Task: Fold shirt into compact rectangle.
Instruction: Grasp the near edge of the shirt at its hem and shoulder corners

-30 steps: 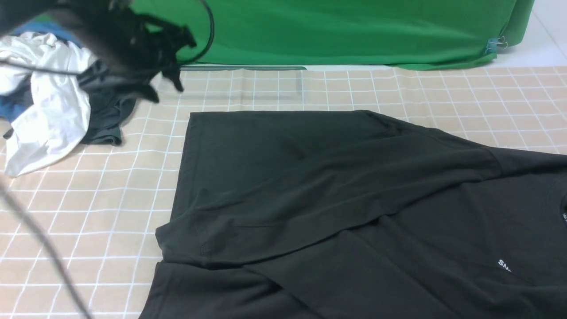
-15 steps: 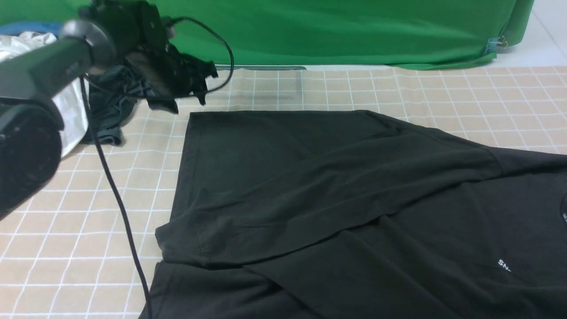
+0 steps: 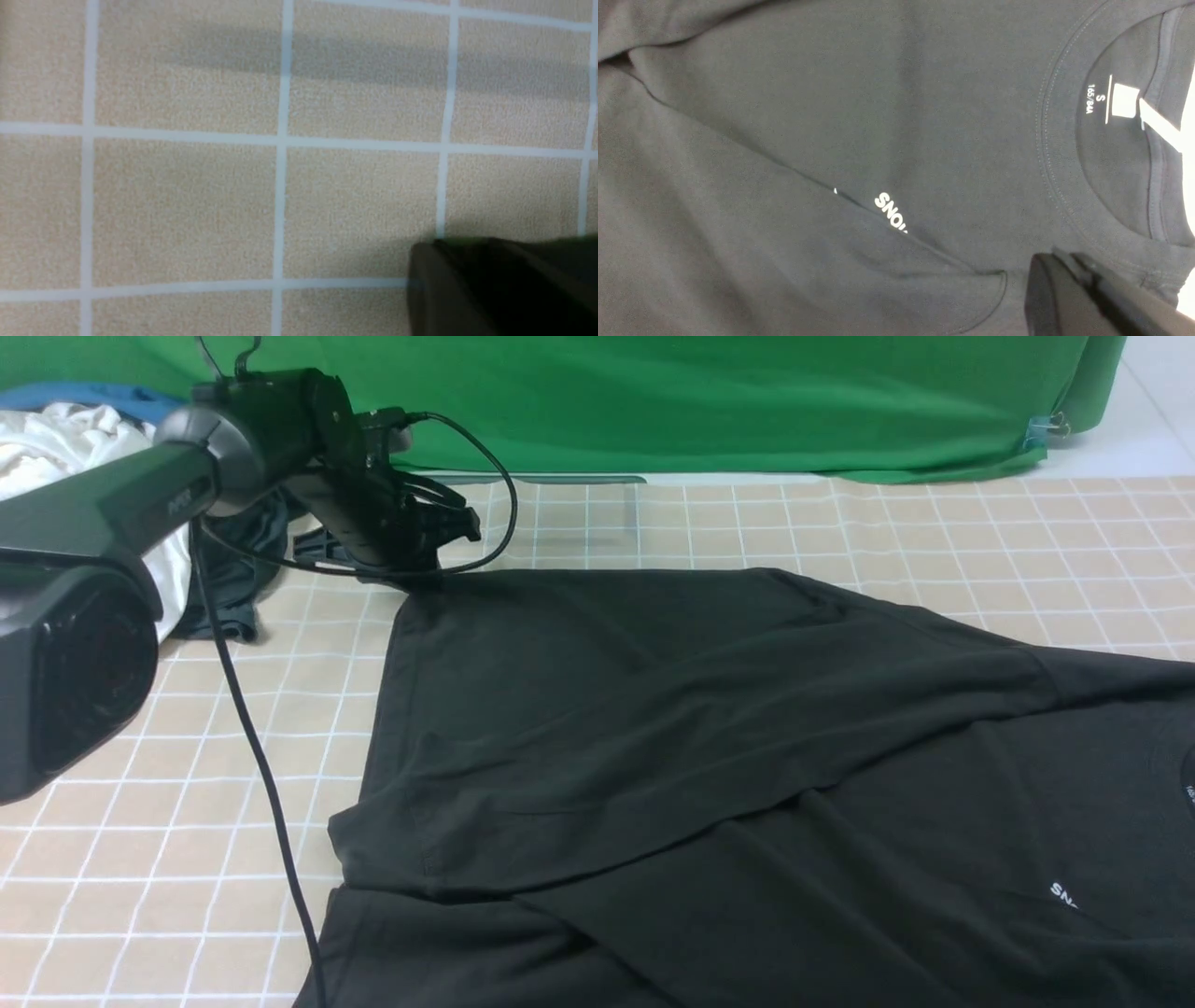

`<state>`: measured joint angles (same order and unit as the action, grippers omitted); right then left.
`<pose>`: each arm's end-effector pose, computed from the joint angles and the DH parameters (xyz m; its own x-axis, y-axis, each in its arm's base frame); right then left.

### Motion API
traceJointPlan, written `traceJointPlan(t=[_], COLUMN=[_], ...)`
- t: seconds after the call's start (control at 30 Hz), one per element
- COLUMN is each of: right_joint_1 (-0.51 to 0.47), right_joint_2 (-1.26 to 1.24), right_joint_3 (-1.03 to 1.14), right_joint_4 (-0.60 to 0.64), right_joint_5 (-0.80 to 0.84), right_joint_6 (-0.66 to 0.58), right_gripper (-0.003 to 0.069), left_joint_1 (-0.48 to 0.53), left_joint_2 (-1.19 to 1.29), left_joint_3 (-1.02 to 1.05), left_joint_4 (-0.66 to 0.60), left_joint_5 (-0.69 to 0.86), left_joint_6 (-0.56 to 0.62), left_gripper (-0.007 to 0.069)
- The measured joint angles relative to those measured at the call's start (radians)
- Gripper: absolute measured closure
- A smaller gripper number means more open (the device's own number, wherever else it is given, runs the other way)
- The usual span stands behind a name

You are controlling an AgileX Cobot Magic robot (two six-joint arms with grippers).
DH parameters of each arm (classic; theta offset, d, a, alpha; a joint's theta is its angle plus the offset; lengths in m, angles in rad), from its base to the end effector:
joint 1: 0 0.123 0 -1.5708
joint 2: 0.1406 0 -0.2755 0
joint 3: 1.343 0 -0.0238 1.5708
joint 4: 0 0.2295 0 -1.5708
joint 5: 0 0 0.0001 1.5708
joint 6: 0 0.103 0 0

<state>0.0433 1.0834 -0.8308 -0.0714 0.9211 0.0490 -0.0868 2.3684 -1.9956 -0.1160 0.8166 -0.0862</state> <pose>0.1846 0.0021 0.2768 -0.8837 -0.0325 -0.4670 -0.0116 0.9988 -0.0476 0.4930 -0.0516 0.1526 -0.8957 -0.0871 -0.4360 -0.0236 0.9885 -0.1491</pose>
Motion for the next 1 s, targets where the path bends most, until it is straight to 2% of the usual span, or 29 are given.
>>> traceJointPlan(t=[0.03, 0.1, 0.33, 0.83, 0.9, 1.0], right_joint_1=[0.000, 0.000, 0.000, 0.000, 0.000, 0.000], right_joint_2=[0.000, 0.000, 0.001, 0.041, 0.041, 0.041], right_joint_3=[0.000, 0.000, 0.000, 0.000, 0.000, 0.000], right_joint_4=[0.000, 0.001, -0.001, -0.002, -0.002, -0.002], right_joint_5=[-0.002, -0.013, -0.099, -0.102, -0.094, -0.072], right_joint_6=[0.000, 0.000, 0.007, 0.026, 0.026, 0.026], right_gripper=[0.0622, 0.0622, 0.0619, 0.0599, 0.0596, 0.0588], left_joint_1=[0.000, 0.000, -0.003, -0.003, -0.003, -0.003], left_joint_2=[0.000, -0.002, -0.035, -0.008, -0.005, -0.012], left_joint_3=[-0.002, -0.009, -0.061, -0.071, -0.071, -0.071], left_joint_4=[0.005, 0.023, 0.116, 0.144, 0.151, 0.215], left_joint_5=[0.003, 0.011, 0.034, -0.193, -0.211, -0.231], left_joint_6=[0.000, -0.009, -0.037, -0.037, -0.037, -0.043], left_gripper=[0.0580, 0.0592, 0.0594, 0.0591, 0.0575, 0.0479])
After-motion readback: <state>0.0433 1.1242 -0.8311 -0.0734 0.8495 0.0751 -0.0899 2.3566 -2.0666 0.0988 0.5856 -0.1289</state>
